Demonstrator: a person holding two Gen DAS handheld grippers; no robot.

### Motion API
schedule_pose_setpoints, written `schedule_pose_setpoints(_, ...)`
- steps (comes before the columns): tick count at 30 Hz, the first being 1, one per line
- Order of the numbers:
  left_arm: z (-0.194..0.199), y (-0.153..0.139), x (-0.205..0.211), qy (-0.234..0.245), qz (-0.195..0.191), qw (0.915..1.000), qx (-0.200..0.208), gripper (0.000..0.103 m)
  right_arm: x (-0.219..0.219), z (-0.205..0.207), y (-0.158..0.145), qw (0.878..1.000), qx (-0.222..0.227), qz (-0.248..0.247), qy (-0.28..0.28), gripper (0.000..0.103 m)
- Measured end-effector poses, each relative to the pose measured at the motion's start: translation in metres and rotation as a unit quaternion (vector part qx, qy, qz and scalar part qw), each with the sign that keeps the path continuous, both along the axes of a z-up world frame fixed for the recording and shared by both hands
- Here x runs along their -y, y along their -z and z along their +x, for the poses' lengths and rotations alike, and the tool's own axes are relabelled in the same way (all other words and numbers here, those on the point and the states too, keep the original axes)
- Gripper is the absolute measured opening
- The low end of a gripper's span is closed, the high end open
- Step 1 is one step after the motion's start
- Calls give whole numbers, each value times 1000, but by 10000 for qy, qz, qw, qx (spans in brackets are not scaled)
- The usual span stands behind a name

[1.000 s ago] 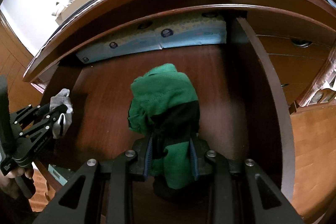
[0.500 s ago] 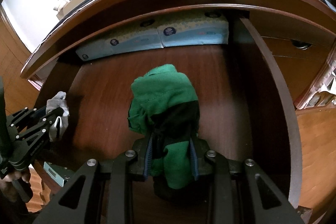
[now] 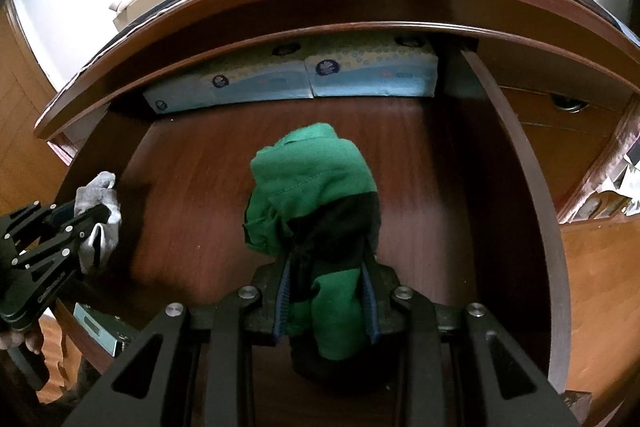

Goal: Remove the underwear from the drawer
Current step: 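Hold both socks and lift them out of the drawer, then carry both socks up over the tray on the dresser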

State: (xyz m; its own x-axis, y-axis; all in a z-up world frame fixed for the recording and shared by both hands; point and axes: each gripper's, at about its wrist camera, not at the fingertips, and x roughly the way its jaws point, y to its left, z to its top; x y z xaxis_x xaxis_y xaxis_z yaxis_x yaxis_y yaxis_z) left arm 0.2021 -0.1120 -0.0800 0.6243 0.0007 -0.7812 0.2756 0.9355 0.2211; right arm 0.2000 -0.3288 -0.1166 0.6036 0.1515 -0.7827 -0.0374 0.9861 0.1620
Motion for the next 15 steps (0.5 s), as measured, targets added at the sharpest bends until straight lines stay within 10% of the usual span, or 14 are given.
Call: schedule_pose_setpoints(15,-16,-24,8,-95,-228,9989,407,18,-1,-27,-24,9969,767,110,149,32)
